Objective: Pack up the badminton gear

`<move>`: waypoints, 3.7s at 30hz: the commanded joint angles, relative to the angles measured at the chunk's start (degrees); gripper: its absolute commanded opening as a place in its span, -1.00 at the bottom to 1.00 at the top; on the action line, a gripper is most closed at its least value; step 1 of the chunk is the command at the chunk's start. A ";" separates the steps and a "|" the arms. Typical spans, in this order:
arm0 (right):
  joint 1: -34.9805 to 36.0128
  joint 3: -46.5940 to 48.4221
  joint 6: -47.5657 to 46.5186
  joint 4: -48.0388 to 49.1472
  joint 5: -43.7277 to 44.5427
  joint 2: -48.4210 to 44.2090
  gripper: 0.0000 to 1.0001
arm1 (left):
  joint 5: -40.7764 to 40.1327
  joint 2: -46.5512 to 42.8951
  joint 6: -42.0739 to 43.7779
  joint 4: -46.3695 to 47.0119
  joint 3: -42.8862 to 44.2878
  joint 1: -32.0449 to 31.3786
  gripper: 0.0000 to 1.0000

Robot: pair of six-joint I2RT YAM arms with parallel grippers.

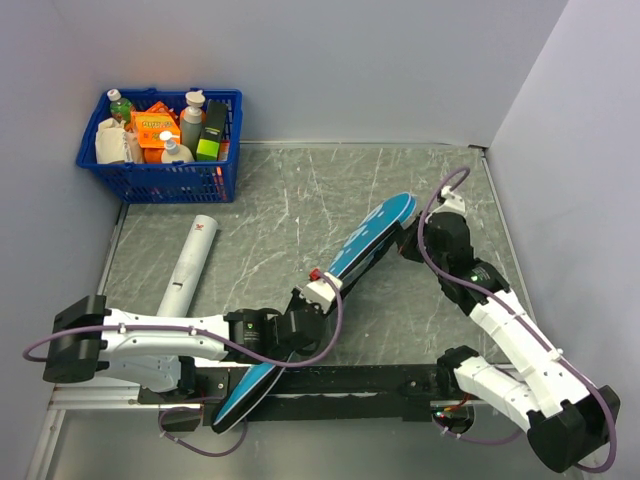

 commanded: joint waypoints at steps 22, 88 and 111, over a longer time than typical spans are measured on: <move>-0.43 3.37 3.44 -10.15 2.45 -7.51 -0.32 | -0.61 9.57 2.30 10.79 5.39 1.42 -0.98; -12.03 -7.87 6.51 2.33 -6.51 -1.17 -1.00 | -0.26 7.20 2.82 9.83 4.95 1.42 -0.98; 1.94 -16.05 16.01 9.37 -15.48 -3.45 -1.00 | 1.76 13.35 4.41 12.99 8.46 3.36 -0.98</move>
